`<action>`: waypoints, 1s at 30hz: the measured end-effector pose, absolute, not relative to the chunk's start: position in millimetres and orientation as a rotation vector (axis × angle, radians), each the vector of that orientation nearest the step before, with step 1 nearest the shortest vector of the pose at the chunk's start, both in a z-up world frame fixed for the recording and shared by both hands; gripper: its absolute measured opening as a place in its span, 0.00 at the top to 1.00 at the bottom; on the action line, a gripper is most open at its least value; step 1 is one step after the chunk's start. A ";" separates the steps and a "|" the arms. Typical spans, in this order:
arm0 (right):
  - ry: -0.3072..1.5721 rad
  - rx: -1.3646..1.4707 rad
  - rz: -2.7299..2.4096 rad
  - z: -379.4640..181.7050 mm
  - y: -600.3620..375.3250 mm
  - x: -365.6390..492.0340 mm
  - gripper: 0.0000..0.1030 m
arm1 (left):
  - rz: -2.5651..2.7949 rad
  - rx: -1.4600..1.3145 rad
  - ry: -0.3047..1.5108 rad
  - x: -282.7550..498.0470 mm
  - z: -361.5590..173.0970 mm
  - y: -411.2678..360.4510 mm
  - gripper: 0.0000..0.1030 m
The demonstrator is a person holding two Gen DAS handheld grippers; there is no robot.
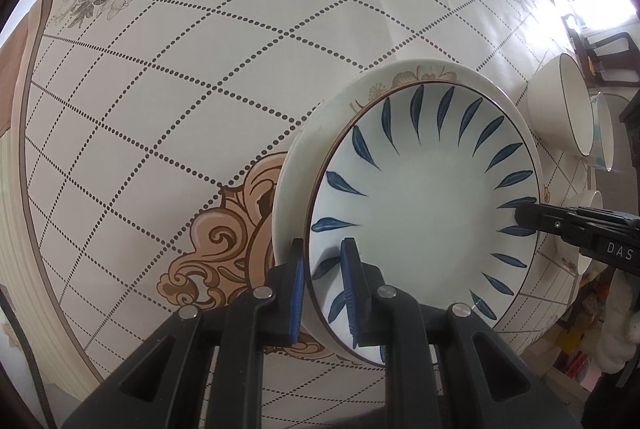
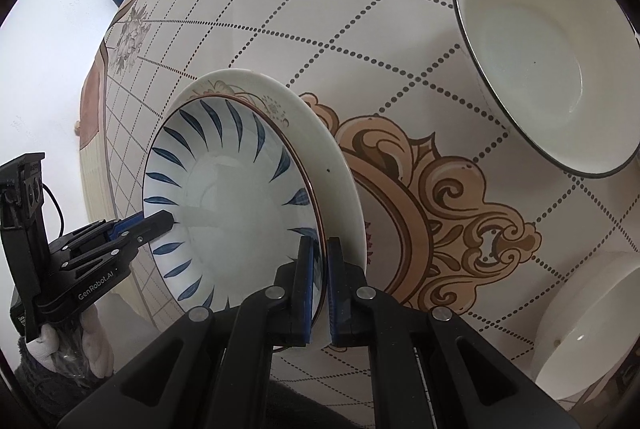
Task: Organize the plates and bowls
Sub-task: 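Lower the blue-striped plate onto the plate stack and open both grippers, then withdraw both grippers up from the plate stack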
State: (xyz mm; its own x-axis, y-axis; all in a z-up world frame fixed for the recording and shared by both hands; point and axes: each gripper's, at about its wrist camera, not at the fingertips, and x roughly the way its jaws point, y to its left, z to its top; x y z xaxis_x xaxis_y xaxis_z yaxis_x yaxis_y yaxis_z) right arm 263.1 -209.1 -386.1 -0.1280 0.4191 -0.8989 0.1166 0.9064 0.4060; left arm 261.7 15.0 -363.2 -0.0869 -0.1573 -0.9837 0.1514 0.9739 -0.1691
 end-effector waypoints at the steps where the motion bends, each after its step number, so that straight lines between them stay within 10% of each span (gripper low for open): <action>1: 1.696 0.409 0.271 -386.7 -209.5 263.6 0.93 | -0.255 0.000 1.636 261.2 -364.3 12.8 0.86; 13: 1.700 0.369 0.214 -382.6 -203.6 271.9 0.88 | -0.177 0.033 1.631 255.0 -358.9 7.0 0.84; 18: 1.697 0.378 0.216 -374.7 -197.5 270.1 0.58 | -0.155 0.042 1.606 245.7 -348.4 4.0 0.82; 26: 1.571 0.140 0.163 -324.1 -170.2 251.2 0.06 | -0.121 0.064 1.465 222.6 -296.2 0.0 0.48; 28: 1.536 0.112 0.150 -310.5 -166.8 241.8 0.05 | -0.114 0.063 1.426 218.9 -279.6 0.3 0.22; 30: 1.504 0.091 0.133 -296.5 -165.6 231.2 0.05 | -0.100 0.056 1.384 214.2 -263.7 2.7 0.21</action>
